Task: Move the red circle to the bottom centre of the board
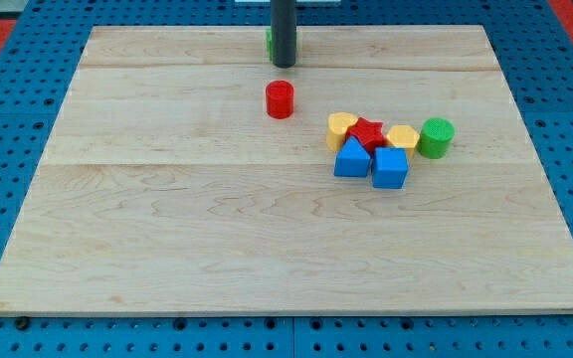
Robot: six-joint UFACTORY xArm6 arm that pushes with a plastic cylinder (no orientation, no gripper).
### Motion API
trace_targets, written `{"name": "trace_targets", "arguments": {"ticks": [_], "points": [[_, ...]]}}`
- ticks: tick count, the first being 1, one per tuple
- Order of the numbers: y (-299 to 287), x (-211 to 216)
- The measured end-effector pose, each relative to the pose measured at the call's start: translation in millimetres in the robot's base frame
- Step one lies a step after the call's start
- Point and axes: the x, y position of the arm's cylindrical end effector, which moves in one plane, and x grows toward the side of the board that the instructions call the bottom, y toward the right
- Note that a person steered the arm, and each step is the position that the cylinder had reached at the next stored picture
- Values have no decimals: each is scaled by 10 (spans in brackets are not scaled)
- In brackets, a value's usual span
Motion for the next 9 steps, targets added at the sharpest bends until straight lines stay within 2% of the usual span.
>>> {"name": "trace_targets", "arguments": {"ticks": [1,2,4,5,6,8,9], "points": [[-247,404],[-454,478],[-93,262],[602,605],[353,827],[15,498],[-238,773]]}}
